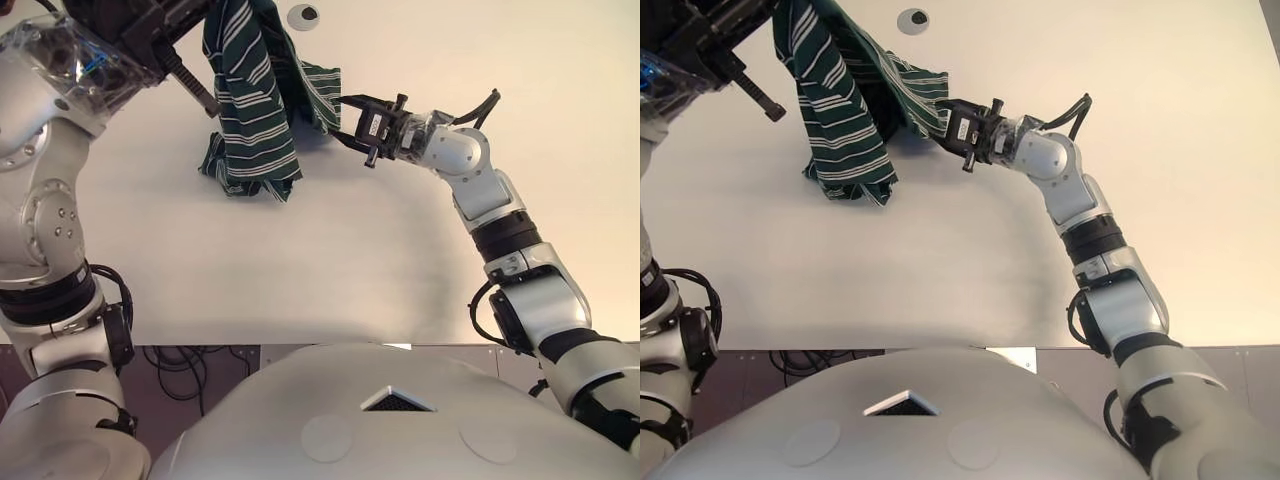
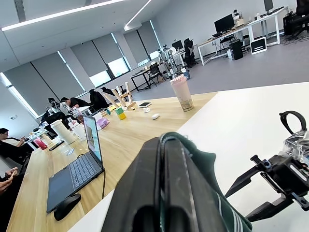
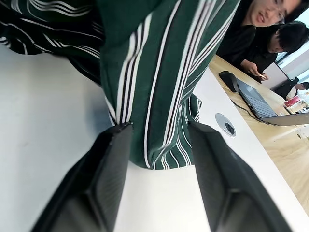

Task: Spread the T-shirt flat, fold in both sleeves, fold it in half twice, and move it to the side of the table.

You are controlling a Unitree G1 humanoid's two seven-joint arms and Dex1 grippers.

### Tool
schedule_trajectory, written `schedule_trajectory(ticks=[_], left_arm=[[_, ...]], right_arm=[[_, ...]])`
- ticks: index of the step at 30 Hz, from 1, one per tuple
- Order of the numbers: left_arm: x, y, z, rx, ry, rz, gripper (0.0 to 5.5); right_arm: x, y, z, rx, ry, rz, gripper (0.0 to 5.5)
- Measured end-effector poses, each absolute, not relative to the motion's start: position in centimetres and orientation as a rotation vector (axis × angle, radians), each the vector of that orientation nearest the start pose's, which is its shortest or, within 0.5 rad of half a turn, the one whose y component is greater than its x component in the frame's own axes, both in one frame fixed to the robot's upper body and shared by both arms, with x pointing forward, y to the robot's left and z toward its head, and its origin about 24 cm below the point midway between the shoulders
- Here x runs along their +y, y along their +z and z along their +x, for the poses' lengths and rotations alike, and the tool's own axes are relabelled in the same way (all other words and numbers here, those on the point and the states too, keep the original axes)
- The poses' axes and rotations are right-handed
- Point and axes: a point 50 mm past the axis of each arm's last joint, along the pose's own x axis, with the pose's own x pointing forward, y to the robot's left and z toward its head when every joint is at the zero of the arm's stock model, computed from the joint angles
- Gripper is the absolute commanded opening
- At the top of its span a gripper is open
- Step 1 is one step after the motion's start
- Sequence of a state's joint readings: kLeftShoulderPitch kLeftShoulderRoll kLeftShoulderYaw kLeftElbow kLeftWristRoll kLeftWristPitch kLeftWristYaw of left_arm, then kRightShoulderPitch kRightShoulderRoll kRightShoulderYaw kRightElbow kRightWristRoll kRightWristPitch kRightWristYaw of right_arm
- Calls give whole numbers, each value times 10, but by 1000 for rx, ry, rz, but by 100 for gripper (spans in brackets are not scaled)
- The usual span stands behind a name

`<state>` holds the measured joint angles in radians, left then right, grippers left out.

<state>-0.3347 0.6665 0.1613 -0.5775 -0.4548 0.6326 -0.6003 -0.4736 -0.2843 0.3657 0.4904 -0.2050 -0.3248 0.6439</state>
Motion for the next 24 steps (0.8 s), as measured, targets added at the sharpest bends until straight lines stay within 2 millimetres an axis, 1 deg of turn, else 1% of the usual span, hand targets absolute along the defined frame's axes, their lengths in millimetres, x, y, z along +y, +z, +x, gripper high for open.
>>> schedule_trajectory(ticks=[5,8,9,11,13,14,17,18,20,24], left_arm=[[182,227,251,-184,-727,379,0],[182,228,252,-183,-730,380,0],[182,228,252,-181,-730,379,0],[181,228,252,-176,-736,373,0],[180,229,252,-182,-739,372,0],[179,231,252,-188,-744,371,0],[179,233,252,-194,-746,372,0],[179,233,252,-194,-745,372,0],[179,233,252,-195,-745,371,0],[179,233,252,-193,-737,365,0]], right_arm=[[-85,51,292,-90,1091,-647,272],[-83,50,291,-95,1072,-651,272],[-81,49,291,-100,1062,-652,272],[-68,49,289,-124,1055,-617,272],[-60,49,289,-131,1043,-616,245],[-59,47,288,-132,1035,-624,219],[-61,46,291,-131,993,-645,169],[-62,47,292,-136,983,-647,146],[-62,51,295,-147,973,-652,128],[-64,53,297,-156,955,-655,57]])
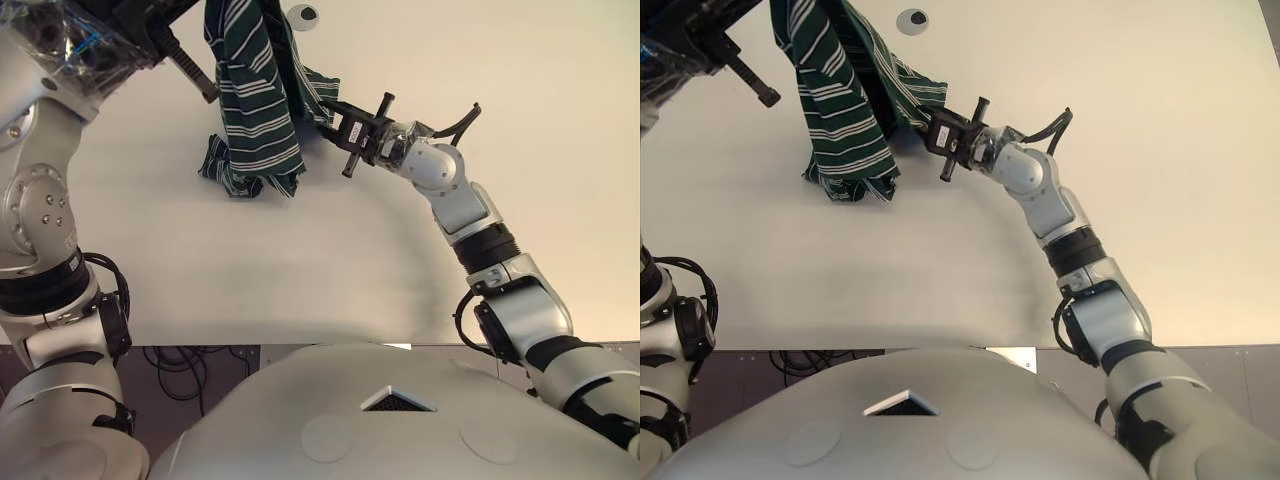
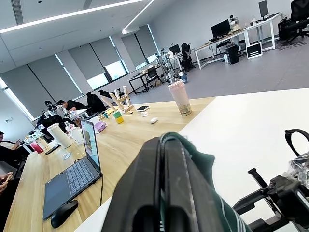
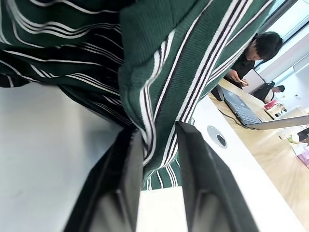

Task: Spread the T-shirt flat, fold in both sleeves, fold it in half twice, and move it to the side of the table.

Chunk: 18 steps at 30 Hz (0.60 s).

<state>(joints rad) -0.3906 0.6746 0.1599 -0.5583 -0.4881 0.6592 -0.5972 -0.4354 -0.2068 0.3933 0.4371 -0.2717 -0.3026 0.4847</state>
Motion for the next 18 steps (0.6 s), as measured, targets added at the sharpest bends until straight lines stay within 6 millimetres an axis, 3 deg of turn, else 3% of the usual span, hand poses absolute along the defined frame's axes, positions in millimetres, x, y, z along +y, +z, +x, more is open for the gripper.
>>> schedule_trajectory(ticks=[4,13,15,18], left_arm=[[179,233,253,-193,-736,365,0],[187,228,257,-169,-703,378,0],[191,224,259,-152,-699,388,0],[203,217,282,-106,-699,439,0]], right_arm=[[-66,57,301,-169,926,-655,2],[-77,73,308,-212,895,-683,2],[-93,84,318,-219,867,-722,2],[-121,129,351,-267,769,-749,2]])
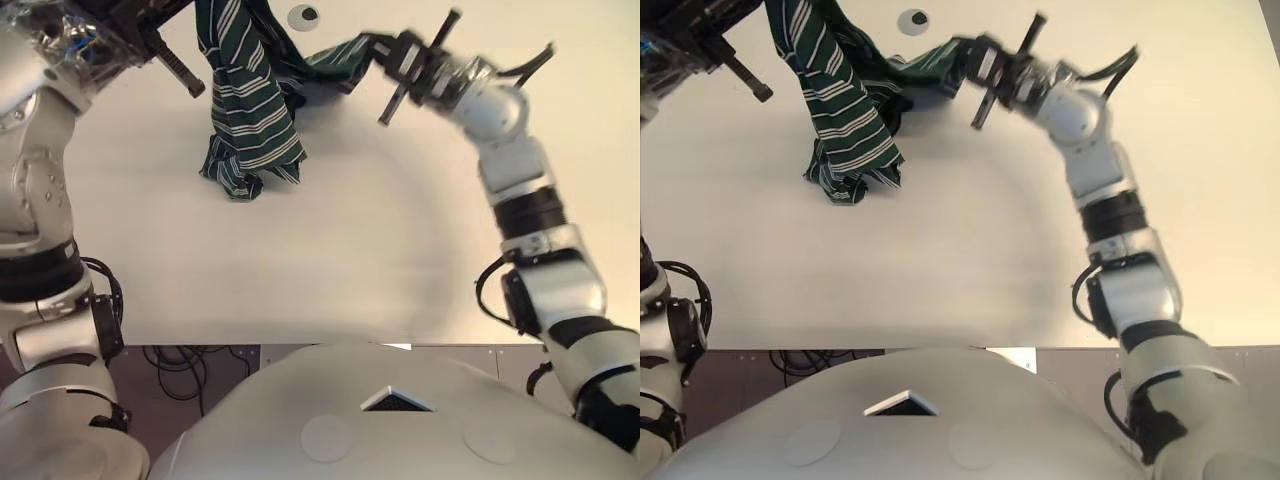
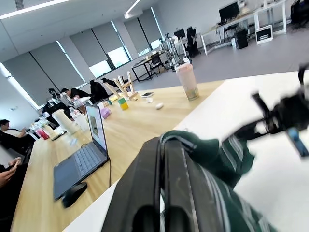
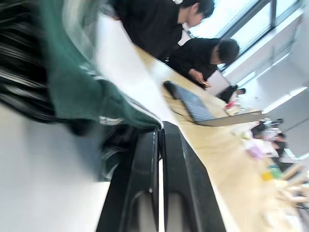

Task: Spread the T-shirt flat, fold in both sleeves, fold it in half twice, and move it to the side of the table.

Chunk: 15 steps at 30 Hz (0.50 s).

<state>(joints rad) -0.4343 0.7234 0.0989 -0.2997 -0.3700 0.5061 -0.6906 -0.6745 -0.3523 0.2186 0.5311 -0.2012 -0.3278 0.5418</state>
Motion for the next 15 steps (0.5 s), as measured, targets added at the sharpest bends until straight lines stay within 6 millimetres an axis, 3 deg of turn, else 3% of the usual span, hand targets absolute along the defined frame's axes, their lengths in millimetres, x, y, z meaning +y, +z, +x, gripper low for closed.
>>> schedule_trajectory(ticks=[1,6,10,15], left_arm=[[204,221,290,-113,-708,468,0],[205,258,338,-183,-731,608,0],[203,276,371,-171,-737,684,0],[203,303,392,-182,-693,778,0]], right_arm=[[-128,147,361,-296,734,-763,2],[-133,187,390,-304,709,-754,2],[-133,222,407,-301,666,-780,2],[-156,289,413,-348,524,-800,2]])
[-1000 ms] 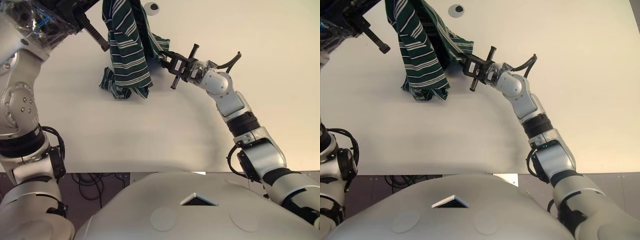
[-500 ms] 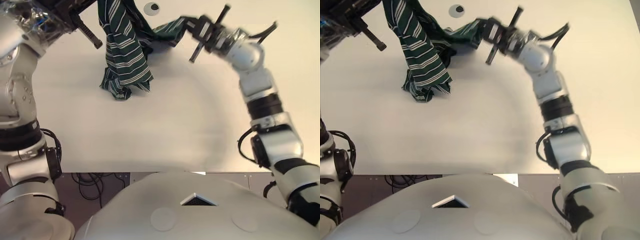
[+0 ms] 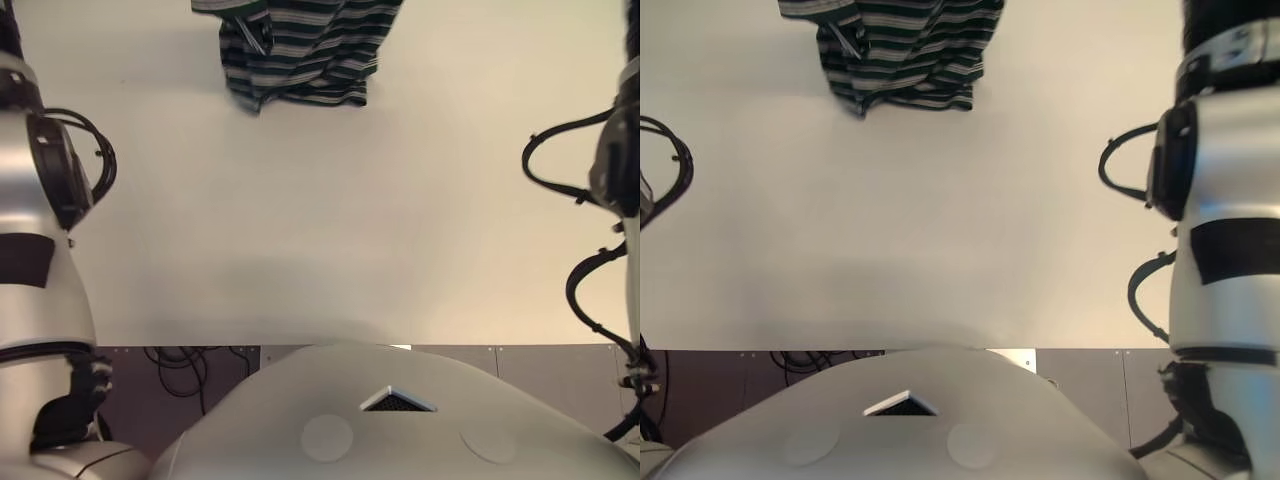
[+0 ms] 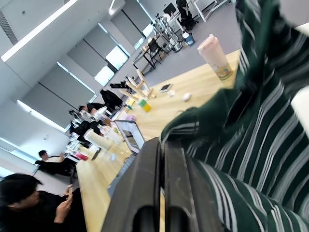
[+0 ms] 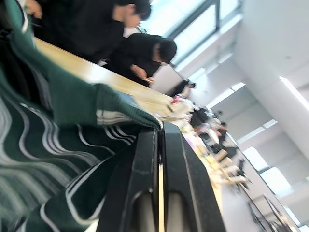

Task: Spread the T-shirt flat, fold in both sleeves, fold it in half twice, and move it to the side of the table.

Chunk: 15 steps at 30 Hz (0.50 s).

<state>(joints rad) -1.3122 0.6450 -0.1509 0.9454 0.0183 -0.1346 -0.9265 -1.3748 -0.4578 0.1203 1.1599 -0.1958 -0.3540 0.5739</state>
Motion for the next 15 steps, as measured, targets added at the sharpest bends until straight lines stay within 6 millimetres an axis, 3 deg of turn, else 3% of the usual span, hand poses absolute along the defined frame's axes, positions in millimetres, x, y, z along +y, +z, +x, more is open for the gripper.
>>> schedule_trajectory(ticks=[4,8,13,15], left_arm=[[195,338,392,-260,-673,820,0],[189,369,381,-330,-727,842,0],[186,414,342,-423,-934,871,0],[187,431,316,-474,-999,889,0]], right_arm=[[-162,323,409,-389,494,-803,2],[-169,348,399,-414,590,-809,2],[-197,395,362,-479,794,-808,2],[-207,424,337,-553,871,-779,2]])
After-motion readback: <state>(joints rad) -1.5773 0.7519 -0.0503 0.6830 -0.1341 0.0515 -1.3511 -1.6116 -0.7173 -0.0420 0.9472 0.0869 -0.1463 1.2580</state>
